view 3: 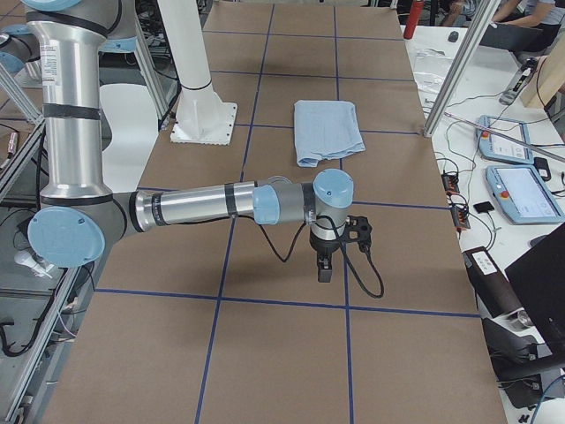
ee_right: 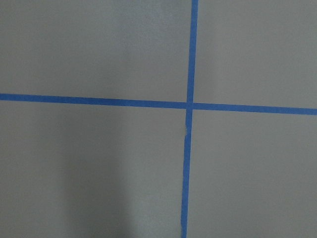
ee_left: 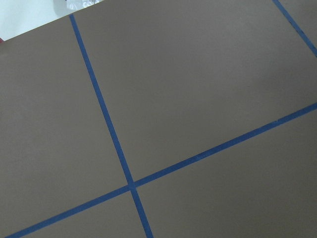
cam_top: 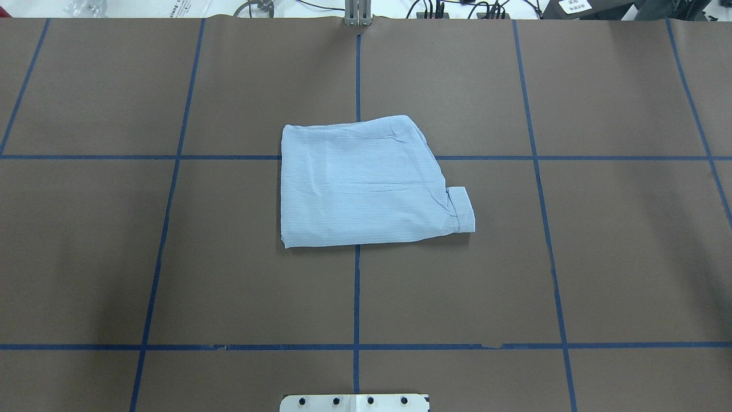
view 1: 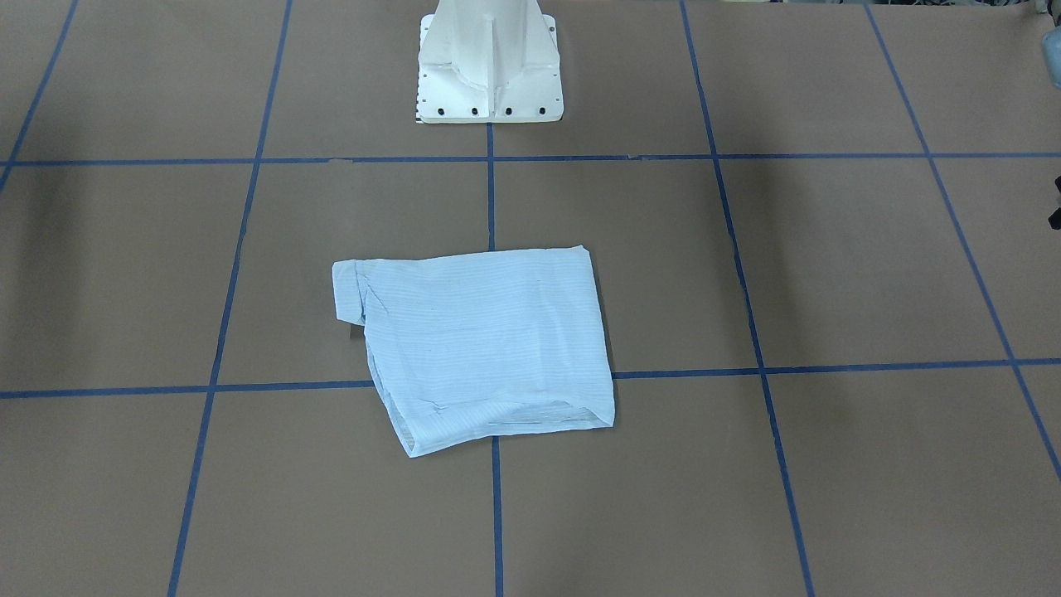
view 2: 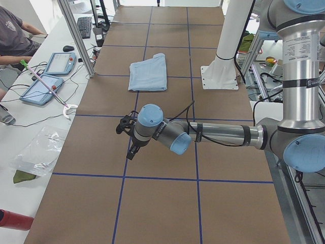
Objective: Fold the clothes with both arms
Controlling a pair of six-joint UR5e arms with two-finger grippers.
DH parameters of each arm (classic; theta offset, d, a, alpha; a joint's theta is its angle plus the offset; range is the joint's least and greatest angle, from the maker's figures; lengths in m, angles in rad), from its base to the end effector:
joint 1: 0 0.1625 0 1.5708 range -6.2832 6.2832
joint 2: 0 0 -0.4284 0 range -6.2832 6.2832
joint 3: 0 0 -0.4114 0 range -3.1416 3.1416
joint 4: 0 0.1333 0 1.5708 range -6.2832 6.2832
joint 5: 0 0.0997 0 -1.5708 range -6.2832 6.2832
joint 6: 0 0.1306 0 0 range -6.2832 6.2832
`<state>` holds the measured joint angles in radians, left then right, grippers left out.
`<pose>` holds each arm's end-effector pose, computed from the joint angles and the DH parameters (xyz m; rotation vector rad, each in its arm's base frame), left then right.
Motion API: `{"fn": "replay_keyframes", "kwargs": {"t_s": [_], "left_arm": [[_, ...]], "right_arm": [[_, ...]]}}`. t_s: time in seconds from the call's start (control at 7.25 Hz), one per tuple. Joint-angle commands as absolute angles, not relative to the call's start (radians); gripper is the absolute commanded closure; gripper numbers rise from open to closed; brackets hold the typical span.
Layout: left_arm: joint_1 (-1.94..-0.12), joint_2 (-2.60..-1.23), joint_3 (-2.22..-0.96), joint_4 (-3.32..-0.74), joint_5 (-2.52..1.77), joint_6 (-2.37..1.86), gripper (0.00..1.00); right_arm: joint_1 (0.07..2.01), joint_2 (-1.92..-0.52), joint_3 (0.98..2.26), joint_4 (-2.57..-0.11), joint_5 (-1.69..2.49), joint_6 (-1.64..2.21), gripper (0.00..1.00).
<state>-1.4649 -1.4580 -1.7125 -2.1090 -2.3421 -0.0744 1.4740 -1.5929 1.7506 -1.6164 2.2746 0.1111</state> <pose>0.0105 -0.4991 0.6017 0.4690 0.7960 0.2478 -0.0004 -0.5094 0.6140 0.0339 -0.7104 -0.0258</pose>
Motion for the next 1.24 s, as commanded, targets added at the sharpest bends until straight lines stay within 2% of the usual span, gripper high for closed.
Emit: {"fn": "replay_keyframes", "kwargs": {"t_s": [0.0,0.28,1.1], "left_arm": [[-1.465,-1.460,-1.704,-2.115,-2.342,-0.078,0.00],[-1.471,-1.456,-1.703,-2.108,-2.344,-0.080,0.00],[-1.471,-1.468,-1.701,-2.117,-2.336,-0.078,0.00]], "right_arm": [[1.474,-1.611,1.759,-1.614,2.275,0.109,0.00],[1.473,-1.640,1.796,-1.602,2.279,0.113,0.00],[1.473,-1.646,1.789,-1.595,2.399,0.121,0.00]]}}
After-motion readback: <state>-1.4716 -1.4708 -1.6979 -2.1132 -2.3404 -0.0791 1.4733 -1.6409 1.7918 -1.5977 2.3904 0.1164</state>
